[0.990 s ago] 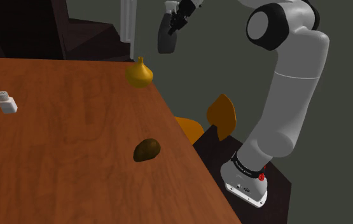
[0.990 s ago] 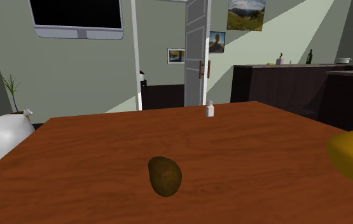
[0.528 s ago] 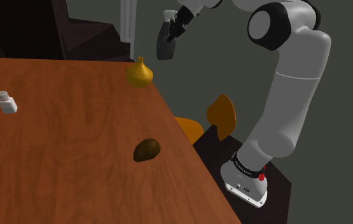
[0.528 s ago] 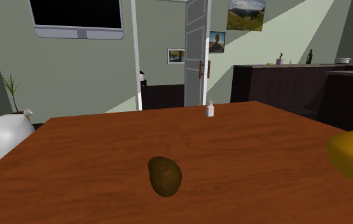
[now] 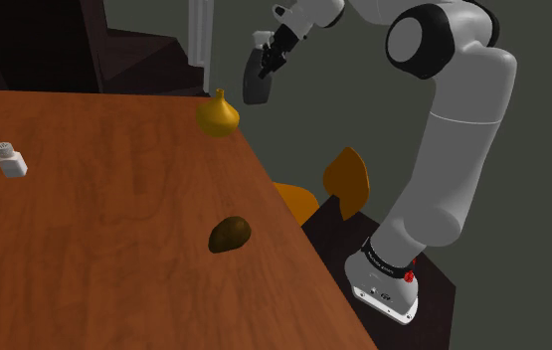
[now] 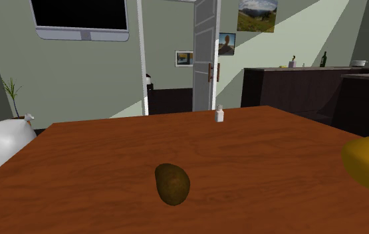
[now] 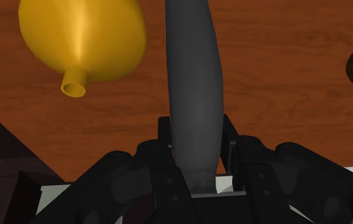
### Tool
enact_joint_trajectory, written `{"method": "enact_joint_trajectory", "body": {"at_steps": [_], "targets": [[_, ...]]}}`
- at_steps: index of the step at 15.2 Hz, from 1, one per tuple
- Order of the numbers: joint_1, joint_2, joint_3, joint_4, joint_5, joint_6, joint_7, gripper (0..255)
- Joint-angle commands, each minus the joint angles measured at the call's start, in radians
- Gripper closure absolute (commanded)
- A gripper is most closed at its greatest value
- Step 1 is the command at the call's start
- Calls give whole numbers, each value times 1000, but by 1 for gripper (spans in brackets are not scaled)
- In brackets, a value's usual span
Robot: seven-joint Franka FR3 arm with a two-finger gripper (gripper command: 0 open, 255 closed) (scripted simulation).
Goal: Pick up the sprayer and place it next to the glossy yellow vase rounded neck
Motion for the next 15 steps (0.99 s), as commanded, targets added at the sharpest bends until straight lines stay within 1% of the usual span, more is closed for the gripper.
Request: {"method": "enact_joint_trajectory", "body": {"at_steps": [1, 15], "targets": [[4, 1, 2, -24, 4, 23, -13, 255], [7, 46, 18, -145, 55, 151, -109, 255]]}}
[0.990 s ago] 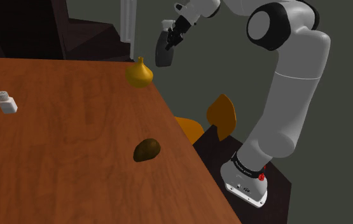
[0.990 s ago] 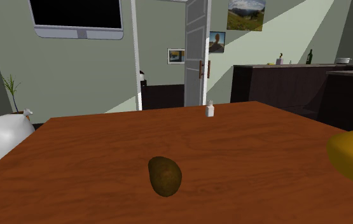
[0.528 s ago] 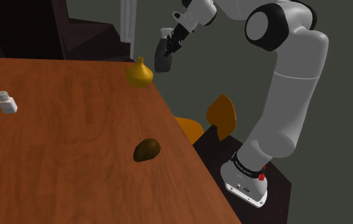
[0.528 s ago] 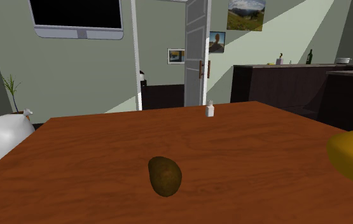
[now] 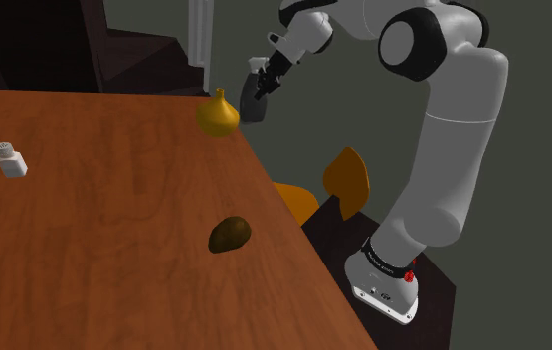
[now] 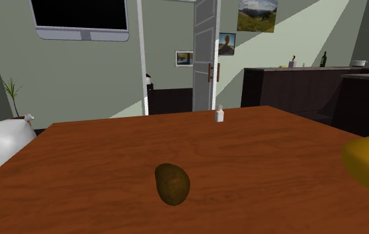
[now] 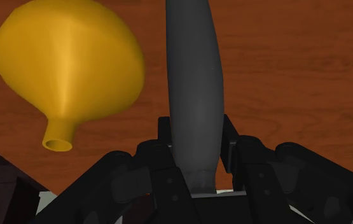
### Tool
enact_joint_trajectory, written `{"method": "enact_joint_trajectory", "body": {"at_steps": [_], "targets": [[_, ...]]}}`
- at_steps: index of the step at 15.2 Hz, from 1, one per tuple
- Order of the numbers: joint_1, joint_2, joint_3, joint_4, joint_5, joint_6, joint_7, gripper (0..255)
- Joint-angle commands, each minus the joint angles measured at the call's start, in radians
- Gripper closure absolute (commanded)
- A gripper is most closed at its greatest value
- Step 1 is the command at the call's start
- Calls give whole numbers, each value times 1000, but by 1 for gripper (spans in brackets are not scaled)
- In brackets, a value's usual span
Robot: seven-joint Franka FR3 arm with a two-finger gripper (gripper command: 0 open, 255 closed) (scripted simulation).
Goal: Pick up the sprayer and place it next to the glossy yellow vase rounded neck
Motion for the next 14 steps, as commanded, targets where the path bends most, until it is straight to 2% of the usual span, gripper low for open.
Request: {"method": "enact_joint_trajectory", "body": {"at_steps": [1, 14], "targets": [[-2, 12, 4, -12, 11, 18, -16, 255], [-13, 88, 31, -76, 84, 116, -112, 255]]}}
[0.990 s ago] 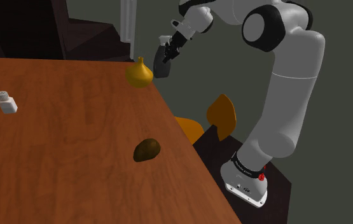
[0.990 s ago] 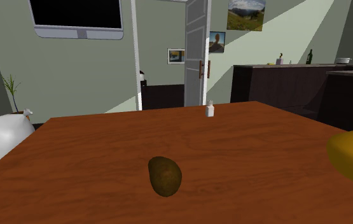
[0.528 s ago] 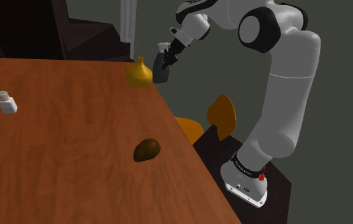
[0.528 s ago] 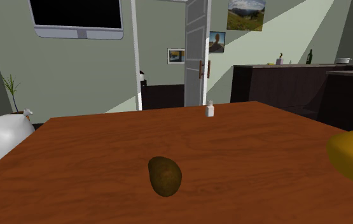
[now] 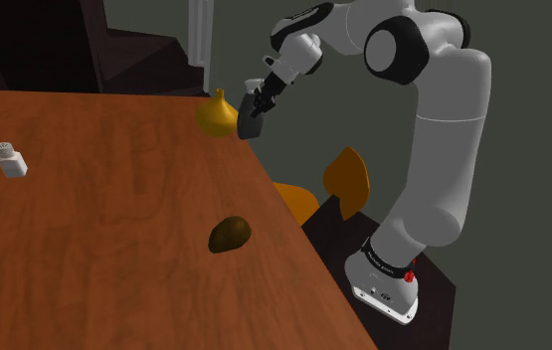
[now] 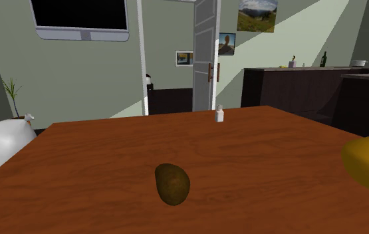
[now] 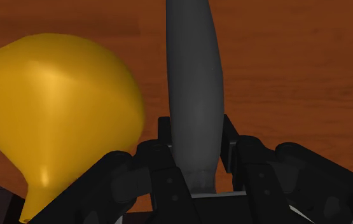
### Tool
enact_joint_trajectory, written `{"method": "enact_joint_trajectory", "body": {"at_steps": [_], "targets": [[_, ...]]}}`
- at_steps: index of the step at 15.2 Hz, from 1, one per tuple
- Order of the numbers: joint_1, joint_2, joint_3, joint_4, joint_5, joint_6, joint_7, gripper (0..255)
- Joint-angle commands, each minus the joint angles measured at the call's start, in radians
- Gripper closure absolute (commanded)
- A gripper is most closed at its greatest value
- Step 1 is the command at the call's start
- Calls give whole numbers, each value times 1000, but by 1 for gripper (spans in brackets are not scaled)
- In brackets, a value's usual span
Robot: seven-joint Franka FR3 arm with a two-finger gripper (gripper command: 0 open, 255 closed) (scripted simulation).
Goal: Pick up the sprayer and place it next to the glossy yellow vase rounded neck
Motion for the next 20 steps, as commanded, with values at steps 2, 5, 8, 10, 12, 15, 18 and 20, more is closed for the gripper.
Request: {"method": "enact_joint_trajectory", "body": {"at_steps": [2, 5, 8, 10, 12, 15, 18, 20], "targets": [[-4, 20, 7, -12, 19, 22, -23, 255], [-9, 41, 16, -20, 38, 41, -46, 255], [-12, 55, 21, -24, 50, 53, -59, 255], [-12, 55, 21, -24, 50, 53, -59, 255], [-12, 55, 21, -24, 50, 53, -59, 255], [-12, 55, 21, -24, 50, 53, -59, 255], [-12, 55, 21, -24, 50, 53, -60, 0], [-12, 55, 21, -24, 50, 53, -60, 0]]}}
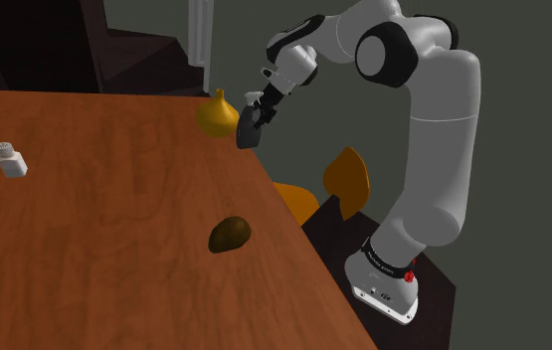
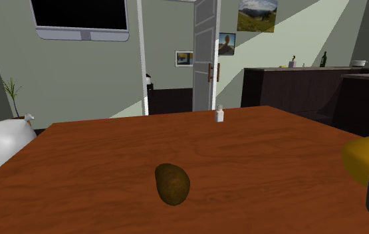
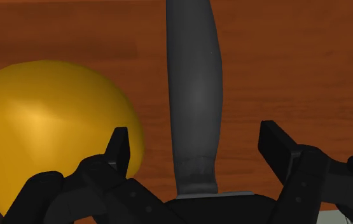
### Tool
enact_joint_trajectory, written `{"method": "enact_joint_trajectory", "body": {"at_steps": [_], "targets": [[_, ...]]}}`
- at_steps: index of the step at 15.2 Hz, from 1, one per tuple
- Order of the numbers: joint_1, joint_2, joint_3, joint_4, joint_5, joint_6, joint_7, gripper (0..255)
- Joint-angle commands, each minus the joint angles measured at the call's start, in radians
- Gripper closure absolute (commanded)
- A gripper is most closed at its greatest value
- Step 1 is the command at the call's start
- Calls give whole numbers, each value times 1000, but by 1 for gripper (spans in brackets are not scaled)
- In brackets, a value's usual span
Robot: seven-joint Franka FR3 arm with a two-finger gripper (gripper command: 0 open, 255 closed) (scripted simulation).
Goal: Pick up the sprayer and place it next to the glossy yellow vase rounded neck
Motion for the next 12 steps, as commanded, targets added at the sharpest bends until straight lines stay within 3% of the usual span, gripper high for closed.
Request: {"method": "enact_joint_trajectory", "body": {"at_steps": [1, 5, 12], "targets": [[0, 0, 0, 0, 0, 0, 0, 0], [-17, -59, -36, 22, -58, -78, 28, 0], [-17, -59, -36, 22, -58, -78, 28, 0]]}}
